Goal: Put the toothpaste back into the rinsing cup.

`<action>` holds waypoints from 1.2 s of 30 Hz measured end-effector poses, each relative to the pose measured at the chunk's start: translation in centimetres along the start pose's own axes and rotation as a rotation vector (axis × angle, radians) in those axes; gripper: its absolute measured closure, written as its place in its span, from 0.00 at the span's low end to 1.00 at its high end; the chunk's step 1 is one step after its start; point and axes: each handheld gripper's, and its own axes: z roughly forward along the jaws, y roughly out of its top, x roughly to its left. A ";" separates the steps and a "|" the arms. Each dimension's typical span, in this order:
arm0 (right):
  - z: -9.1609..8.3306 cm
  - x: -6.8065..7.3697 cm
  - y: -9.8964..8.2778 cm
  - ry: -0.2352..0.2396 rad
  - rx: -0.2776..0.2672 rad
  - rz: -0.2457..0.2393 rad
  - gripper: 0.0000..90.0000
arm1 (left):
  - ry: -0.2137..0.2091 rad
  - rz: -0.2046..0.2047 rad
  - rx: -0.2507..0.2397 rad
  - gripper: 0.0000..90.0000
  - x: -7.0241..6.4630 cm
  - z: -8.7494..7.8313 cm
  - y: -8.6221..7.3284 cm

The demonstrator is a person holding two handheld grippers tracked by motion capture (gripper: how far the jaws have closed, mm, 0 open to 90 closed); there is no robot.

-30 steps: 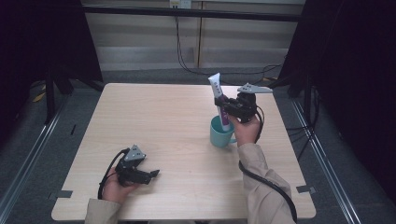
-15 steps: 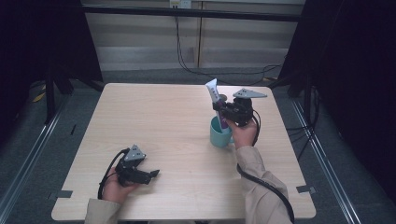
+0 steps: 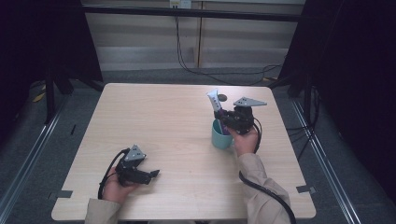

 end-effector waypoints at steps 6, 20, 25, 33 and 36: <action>0.0 -0.2 -0.7 -0.017 0.025 0.007 0.83 | -0.001 0.000 0.000 0.17 0.0 0.0 0.0; -0.5 0.3 -1.6 -0.008 0.046 -0.006 0.80 | 0.000 0.006 0.003 0.17 0.1 0.1 0.1; -0.8 0.3 -1.5 -0.012 0.038 0.010 0.73 | -0.002 0.001 0.005 0.17 0.0 0.1 0.1; -1.1 0.3 -1.6 -0.042 0.082 0.006 0.55 | -0.003 0.000 0.004 0.17 0.0 0.1 0.1; -1.2 0.5 -1.7 -0.068 0.084 0.005 0.43 | -0.001 0.000 0.002 0.17 0.0 0.1 0.1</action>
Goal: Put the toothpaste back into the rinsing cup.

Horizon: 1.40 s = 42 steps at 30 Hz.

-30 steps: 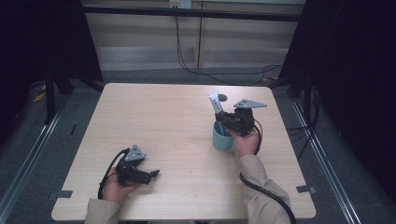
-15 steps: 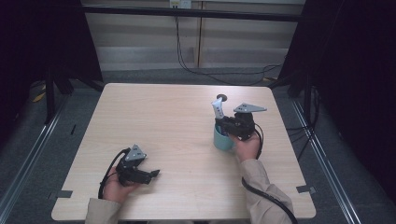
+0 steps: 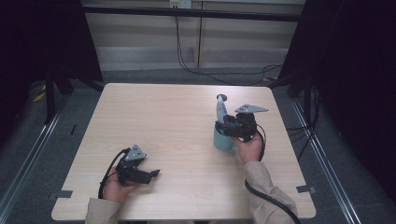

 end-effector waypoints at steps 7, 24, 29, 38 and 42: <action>-0.9 0.3 0.1 -0.024 0.006 -0.015 0.32 | 0.007 0.012 0.000 0.17 0.0 0.0 0.0; -3.7 0.1 1.0 -0.034 0.032 -0.035 0.27 | 0.010 0.009 -0.004 0.17 -0.1 0.1 0.0; -4.2 0.4 0.8 -0.028 0.041 -0.044 0.25 | 0.008 0.008 -0.005 0.17 -0.1 0.1 0.0; -5.1 0.8 0.3 -0.019 0.060 -0.069 0.23 | 0.005 0.009 -0.004 0.17 -0.1 0.1 0.0; -5.6 1.1 0.1 -0.011 0.062 -0.081 0.23 | 0.006 0.010 -0.003 0.17 -0.1 0.0 0.0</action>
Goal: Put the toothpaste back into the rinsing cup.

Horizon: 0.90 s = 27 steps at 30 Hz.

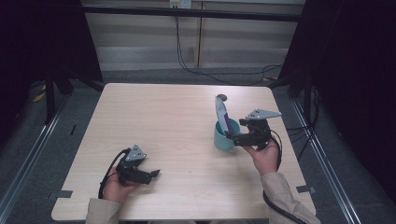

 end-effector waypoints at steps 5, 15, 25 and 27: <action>-0.5 0.4 -0.5 0.000 0.009 -0.021 0.22 | -0.001 0.000 0.000 0.17 0.0 0.0 0.0; -1.4 0.4 -2.1 0.008 0.022 -0.016 0.22 | -0.001 0.000 0.000 0.17 0.0 0.0 0.0; -1.8 0.5 -4.1 0.015 0.043 -0.024 0.22 | 0.000 0.000 0.001 0.17 0.0 0.0 0.0; -1.8 0.6 -4.6 0.017 0.046 -0.025 0.22 | -0.001 0.000 0.000 0.17 0.0 0.0 0.0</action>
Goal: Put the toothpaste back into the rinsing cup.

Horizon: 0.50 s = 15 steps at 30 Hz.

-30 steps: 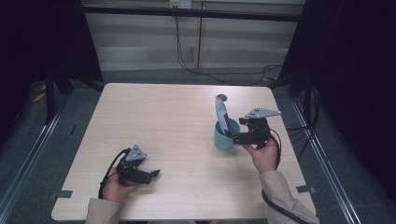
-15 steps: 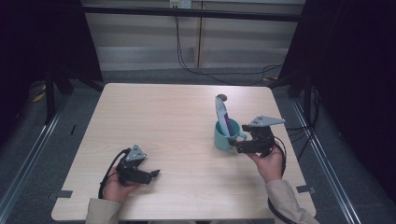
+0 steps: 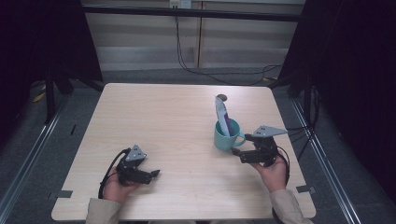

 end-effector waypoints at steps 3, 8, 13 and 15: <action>0.1 0.2 -0.9 -0.002 0.015 -0.005 0.22 | 0.001 0.000 0.000 0.17 0.0 0.0 0.0; 0.0 0.1 -2.1 -0.002 0.031 0.004 0.22 | 0.001 0.000 0.000 0.17 0.0 0.0 0.0; 0.1 0.1 -3.0 -0.006 0.046 0.002 0.22 | 0.000 0.000 0.000 0.17 0.0 0.0 0.0; 0.1 0.1 -3.4 -0.009 0.053 0.007 0.22 | 0.000 0.000 0.000 0.17 0.0 0.0 0.0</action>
